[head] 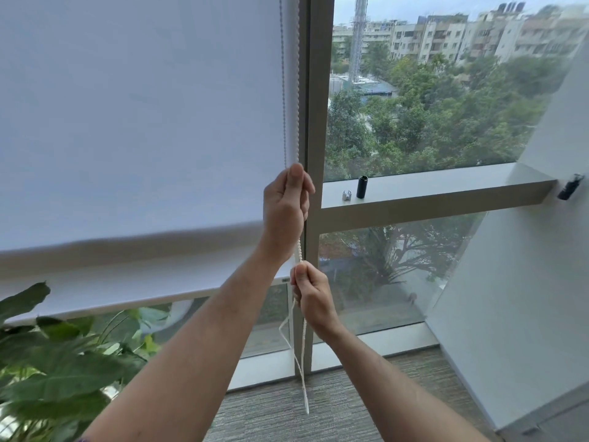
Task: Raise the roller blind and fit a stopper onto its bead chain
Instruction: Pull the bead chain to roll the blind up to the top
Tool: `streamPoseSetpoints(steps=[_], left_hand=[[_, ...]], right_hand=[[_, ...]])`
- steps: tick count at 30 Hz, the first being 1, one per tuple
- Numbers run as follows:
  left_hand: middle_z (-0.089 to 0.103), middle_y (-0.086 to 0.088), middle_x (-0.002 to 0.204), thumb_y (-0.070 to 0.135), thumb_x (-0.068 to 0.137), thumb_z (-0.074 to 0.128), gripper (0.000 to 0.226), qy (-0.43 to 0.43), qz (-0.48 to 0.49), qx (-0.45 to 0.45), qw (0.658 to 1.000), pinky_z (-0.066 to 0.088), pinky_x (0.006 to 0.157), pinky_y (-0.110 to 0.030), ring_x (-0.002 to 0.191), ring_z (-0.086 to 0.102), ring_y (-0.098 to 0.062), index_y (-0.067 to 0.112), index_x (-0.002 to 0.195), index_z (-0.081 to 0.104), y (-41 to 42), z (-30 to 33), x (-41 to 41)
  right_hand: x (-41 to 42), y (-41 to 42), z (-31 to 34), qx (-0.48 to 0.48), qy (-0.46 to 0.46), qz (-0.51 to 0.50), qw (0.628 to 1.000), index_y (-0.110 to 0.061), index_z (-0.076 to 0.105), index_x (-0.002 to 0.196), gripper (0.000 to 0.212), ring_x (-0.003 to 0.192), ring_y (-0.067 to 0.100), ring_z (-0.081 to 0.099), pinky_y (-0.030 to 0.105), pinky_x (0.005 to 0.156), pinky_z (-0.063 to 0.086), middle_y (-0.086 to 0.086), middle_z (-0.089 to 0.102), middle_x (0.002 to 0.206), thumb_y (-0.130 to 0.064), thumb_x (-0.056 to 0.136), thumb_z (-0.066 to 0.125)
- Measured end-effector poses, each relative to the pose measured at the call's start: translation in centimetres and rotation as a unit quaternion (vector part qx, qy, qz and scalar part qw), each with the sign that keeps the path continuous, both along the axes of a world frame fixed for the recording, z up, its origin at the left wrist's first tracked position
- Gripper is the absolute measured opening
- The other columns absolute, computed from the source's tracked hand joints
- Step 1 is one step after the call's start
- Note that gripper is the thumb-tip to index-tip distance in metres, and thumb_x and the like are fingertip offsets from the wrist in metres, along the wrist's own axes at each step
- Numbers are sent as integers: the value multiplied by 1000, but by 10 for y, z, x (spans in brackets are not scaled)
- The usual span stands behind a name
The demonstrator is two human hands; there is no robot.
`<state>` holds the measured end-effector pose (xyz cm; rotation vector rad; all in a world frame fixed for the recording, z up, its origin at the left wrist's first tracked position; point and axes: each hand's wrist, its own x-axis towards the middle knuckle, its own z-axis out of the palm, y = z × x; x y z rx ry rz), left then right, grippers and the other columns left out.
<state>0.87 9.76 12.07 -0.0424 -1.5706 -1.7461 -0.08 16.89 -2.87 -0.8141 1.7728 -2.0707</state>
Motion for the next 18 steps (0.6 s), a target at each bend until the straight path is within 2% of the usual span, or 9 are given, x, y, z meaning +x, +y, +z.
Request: streamPoseSetpoints(steps=[3, 4, 6, 8, 9, 11, 13, 15, 18], left_hand=[[33, 14, 44, 28, 102, 38, 45, -6, 4, 10, 1000, 21, 38, -19, 38, 26, -4, 28, 60, 54, -3, -7, 0], [33, 13, 43, 28, 102, 39, 45, -10, 6, 10, 1000, 22, 37, -19, 37, 26, -4, 28, 60, 55, -3, -11, -1], [35, 11, 43, 29, 102, 40, 43, -24, 11, 7, 1000, 23, 36, -19, 37, 27, -5, 27, 61, 55, -2, -22, 0], [36, 9, 43, 32, 101, 41, 42, -48, 9, 6, 999, 25, 38, -20, 37, 28, -6, 27, 62, 56, 0, -38, 2], [37, 11, 44, 32, 101, 41, 42, -56, 4, 8, 998, 28, 40, -19, 38, 30, -5, 28, 61, 56, 2, -48, 3], [42, 12, 43, 29, 101, 41, 44, -65, 0, 15, 998, 32, 42, -16, 39, 34, 0, 29, 60, 56, 5, -66, 3], [42, 13, 44, 25, 101, 41, 45, -73, -6, 28, 997, 27, 40, -16, 40, 32, 1, 30, 59, 57, 7, -80, 3], [38, 10, 43, 27, 100, 41, 44, -85, -3, 32, 996, 20, 38, -25, 38, 30, -4, 30, 60, 58, 7, -91, 4], [35, 10, 42, 27, 99, 41, 43, -104, 10, 29, 994, 18, 39, -32, 37, 27, -7, 29, 59, 58, 5, -97, 5]], right_hand=[[-6, 6, -1, 19, -23, 37, 999, -12, 64, 80, 46, 47, 8, 38, 23, 46, 33, -5, 42, 53, -45, 99, 39], [-9, 8, 0, 37, -14, 34, 999, -8, 68, 89, 54, 52, 14, 47, 30, 52, 41, 2, 50, 57, -51, 98, 36], [-16, 8, 10, 66, 7, 10, 998, -9, 69, 105, 75, 77, 21, 65, 38, 76, 52, 14, 68, 82, -70, 89, 29], [-23, 7, 28, 44, 21, -18, 999, -7, 67, 112, 86, 93, 17, 70, 34, 83, 55, 13, 72, 100, -78, 83, 28], [-28, 5, 40, 16, 23, -32, 999, -5, 67, 110, 82, 92, 15, 70, 31, 80, 57, 13, 72, 99, -75, 85, 31], [-35, 0, 68, -42, 23, -55, 997, -7, 69, 104, 60, 86, 13, 70, 28, 74, 56, 14, 72, 93, -56, 97, 36], [-38, -5, 101, -80, 35, -44, 995, -15, 68, 101, 44, 84, 18, 69, 30, 75, 56, 11, 70, 89, -42, 102, 34], [-37, -13, 134, -116, 54, -2, 992, -15, 66, 104, 41, 73, 20, 65, 32, 65, 55, 8, 66, 82, -38, 103, 32], [-31, -27, 163, -140, 67, 18, 988, -16, 63, 90, 38, 48, 8, 42, 22, 43, 34, -4, 51, 60, -33, 105, 33]])
